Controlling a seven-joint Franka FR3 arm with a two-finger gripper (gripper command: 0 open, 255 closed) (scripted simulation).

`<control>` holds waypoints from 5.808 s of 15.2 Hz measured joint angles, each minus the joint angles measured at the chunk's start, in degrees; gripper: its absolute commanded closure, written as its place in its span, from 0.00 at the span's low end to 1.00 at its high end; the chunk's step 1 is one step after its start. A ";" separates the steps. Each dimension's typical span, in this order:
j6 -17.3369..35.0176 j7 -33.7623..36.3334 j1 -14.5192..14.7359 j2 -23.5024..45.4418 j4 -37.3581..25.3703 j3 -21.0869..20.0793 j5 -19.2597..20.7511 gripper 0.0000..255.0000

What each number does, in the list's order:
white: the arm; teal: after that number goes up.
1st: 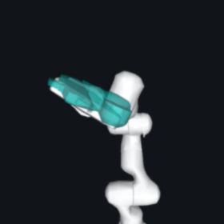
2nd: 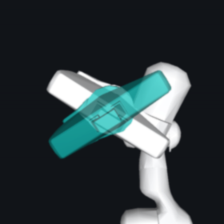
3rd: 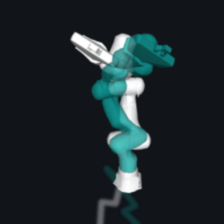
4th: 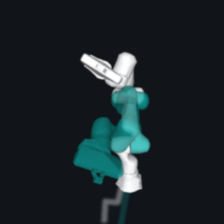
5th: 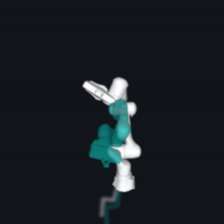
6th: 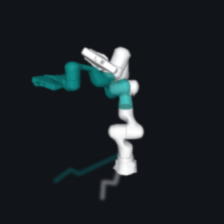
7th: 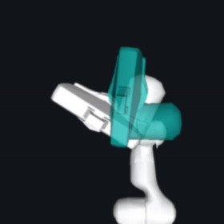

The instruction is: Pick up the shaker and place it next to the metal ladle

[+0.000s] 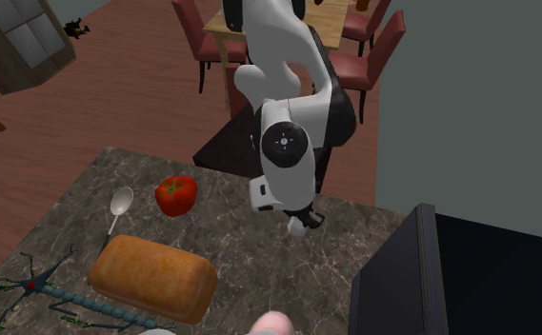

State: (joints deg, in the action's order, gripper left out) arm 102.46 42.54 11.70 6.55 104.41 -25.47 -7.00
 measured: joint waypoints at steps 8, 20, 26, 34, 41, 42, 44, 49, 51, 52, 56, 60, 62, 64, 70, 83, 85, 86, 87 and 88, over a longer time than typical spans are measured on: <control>-5.95 0.44 -0.19 -1.06 -4.98 0.04 -0.31 1.00; -15.23 2.06 0.06 -0.34 -15.06 -0.15 -0.01 1.00; -19.32 2.14 -0.17 -0.05 -19.37 0.02 0.13 1.00; -18.69 -8.75 -6.21 -4.00 -13.57 4.84 -0.14 1.00; -19.10 -17.92 -10.95 -4.15 -12.76 9.17 1.25 1.00; -18.58 -19.18 -11.56 -3.58 -12.66 9.76 1.61 1.00; -18.67 -22.12 -13.11 -3.06 -12.91 11.18 2.22 1.00; -19.06 -27.98 -16.18 -0.49 -15.38 13.94 3.70 1.00; -19.31 -30.54 -17.56 0.43 -16.36 15.10 4.28 1.00; -19.27 -31.84 -18.25 1.52 -17.35 15.70 4.66 1.00; -19.98 -36.24 -20.66 4.95 -21.23 17.62 5.75 1.00; -20.62 -40.45 -23.04 9.28 -26.06 19.34 6.74 1.00; -21.61 -42.48 -24.21 12.25 -29.97 20.15 7.25 1.00; -23.13 -44.41 -25.32 15.80 -35.01 20.86 7.69 1.00; -29.94 -50.49 -28.96 29.16 -55.18 22.80 8.80 1.00; -21.54 -52.54 -30.81 30.53 -48.13 23.26 9.02 1.00; -19.62 -52.62 -30.94 30.20 -45.88 23.28 9.02 1.00; -18.55 -52.49 -30.89 29.72 -44.31 23.25 9.00 1.00; -17.63 -52.47 -30.90 29.55 -43.24 23.24 9.00 1.00; -16.75 -52.41 -30.89 29.51 -42.31 23.24 9.00 1.00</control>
State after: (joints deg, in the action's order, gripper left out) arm 85.72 -9.87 -19.19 36.06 62.09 -2.23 1.99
